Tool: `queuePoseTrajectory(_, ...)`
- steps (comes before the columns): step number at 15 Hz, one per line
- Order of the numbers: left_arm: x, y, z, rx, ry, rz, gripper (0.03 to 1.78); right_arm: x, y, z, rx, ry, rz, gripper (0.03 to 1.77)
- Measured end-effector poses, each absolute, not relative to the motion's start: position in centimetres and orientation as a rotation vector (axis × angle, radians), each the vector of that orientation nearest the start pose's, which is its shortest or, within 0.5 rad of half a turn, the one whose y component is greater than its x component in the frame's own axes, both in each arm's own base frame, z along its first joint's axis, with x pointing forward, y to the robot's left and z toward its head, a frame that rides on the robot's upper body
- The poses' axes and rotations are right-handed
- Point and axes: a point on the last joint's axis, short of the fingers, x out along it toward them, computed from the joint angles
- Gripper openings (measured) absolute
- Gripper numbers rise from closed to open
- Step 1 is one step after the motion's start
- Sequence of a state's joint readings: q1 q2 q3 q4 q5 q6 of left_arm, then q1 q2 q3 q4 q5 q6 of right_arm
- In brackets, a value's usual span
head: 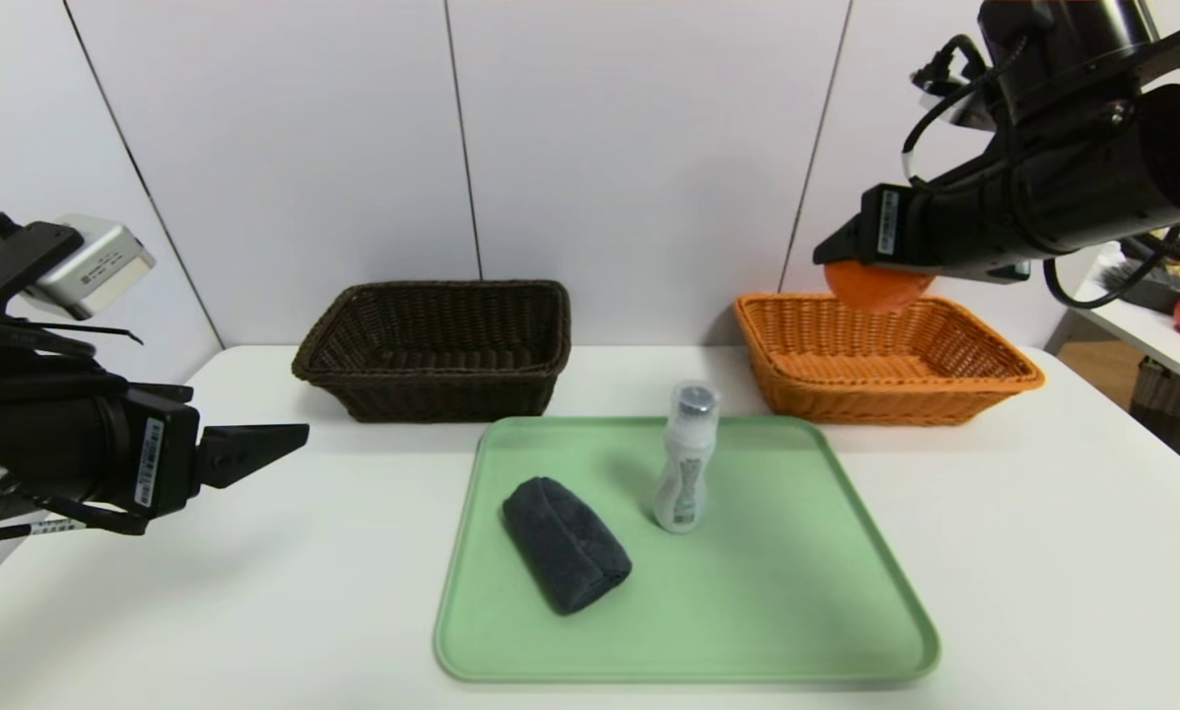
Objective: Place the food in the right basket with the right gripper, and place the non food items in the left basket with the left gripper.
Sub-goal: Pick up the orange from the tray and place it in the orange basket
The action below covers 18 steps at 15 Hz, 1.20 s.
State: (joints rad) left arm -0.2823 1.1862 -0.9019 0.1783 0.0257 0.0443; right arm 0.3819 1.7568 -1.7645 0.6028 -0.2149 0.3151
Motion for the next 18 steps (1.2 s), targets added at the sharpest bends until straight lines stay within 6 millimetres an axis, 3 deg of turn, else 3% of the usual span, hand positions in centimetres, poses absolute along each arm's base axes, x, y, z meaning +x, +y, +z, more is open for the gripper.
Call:
queuePoseTrajectory(2,16.1,-4.7,25.6,0.115,0.453,-0.264,1.69,31.6,9.1,31.0,0.152,0.588,0.002,1.18)
queuePoseTrajectory(4,16.2,-4.7,25.5,0.116,0.455,-0.267,1.69,34.0,7.5,29.3,0.171,0.632,-0.035,1.18)
queuePoseTrajectory(10,16.5,-4.9,25.3,0.121,0.469,-0.273,1.69,40.2,4.7,24.5,0.158,0.717,-0.091,1.18)
queuePoseTrajectory(18,16.4,-4.9,25.0,0.120,0.475,-0.273,1.69,42.2,4.1,21.7,0.067,0.775,-0.081,1.18)
